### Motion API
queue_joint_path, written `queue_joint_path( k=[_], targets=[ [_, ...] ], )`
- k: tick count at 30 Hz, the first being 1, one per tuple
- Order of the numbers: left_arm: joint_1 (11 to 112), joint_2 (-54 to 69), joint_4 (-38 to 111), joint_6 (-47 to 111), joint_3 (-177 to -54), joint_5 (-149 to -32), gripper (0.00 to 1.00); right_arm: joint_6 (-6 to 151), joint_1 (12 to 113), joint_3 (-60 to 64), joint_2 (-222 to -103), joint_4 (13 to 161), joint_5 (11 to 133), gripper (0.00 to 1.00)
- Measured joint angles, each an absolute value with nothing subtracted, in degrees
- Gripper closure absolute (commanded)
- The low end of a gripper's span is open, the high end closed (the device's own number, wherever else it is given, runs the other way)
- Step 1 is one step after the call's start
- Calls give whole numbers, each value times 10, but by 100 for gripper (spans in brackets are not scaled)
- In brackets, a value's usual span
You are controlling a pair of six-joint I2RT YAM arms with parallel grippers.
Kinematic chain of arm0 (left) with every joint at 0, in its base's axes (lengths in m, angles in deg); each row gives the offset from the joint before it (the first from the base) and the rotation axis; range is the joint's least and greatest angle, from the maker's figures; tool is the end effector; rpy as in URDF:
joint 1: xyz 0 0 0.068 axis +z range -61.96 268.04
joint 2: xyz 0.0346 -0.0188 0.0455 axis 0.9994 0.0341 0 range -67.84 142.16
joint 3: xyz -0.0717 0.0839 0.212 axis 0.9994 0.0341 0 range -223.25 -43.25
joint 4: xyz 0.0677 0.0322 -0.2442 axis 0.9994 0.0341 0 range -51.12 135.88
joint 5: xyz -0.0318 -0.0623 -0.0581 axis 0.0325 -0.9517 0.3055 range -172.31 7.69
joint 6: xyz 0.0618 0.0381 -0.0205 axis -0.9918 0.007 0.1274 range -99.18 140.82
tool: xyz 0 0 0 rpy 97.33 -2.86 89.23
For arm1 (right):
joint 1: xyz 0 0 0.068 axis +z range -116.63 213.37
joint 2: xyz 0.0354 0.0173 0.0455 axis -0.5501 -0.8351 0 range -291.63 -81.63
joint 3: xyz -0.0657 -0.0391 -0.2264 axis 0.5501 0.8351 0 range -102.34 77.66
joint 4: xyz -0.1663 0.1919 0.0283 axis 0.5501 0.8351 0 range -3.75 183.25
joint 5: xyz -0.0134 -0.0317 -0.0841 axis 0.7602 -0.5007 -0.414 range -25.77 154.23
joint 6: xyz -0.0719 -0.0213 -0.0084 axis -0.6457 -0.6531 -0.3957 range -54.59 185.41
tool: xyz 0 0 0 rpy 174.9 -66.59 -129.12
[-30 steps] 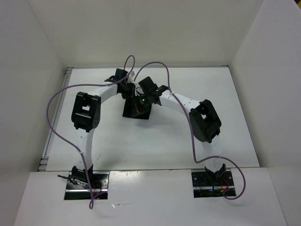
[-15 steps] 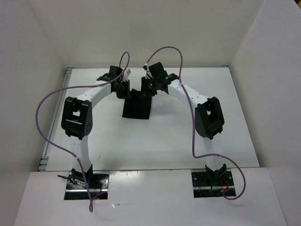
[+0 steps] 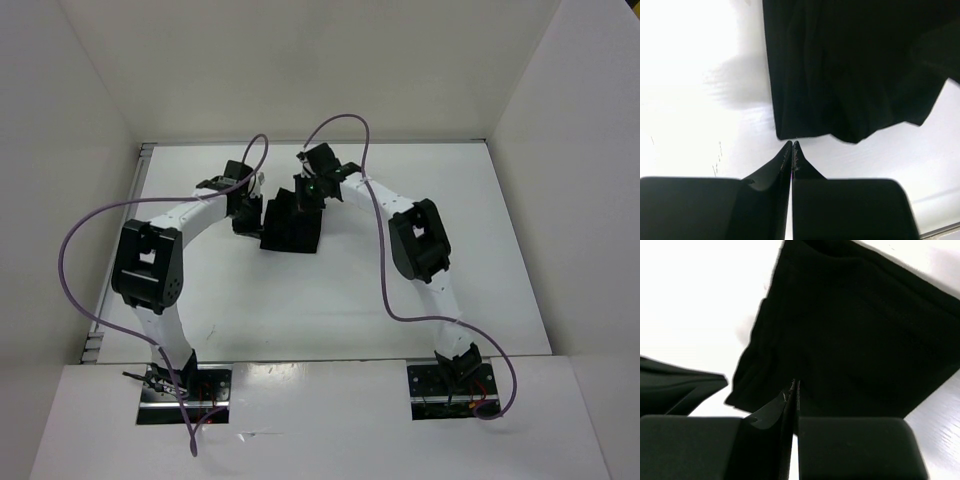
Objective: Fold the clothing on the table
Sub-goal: Fold the skirt
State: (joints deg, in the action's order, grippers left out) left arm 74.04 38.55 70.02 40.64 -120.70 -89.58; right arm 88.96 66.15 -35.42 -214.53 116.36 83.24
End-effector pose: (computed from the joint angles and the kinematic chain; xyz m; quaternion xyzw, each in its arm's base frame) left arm 0.3772 -0.1024 0.1513 -0.0326 0.9638 -0.1335 0.2286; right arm 0.4151 0.2920 0.1539 -0.1309 0.9190 0.2962 0.2247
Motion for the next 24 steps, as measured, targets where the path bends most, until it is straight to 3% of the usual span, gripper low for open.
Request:
queue_joint_path(
  k=[24],
  targets=[
    [747,376,712,419,-1161,-871,95,913,754,-338,-2206,1138,908,95]
  ],
)
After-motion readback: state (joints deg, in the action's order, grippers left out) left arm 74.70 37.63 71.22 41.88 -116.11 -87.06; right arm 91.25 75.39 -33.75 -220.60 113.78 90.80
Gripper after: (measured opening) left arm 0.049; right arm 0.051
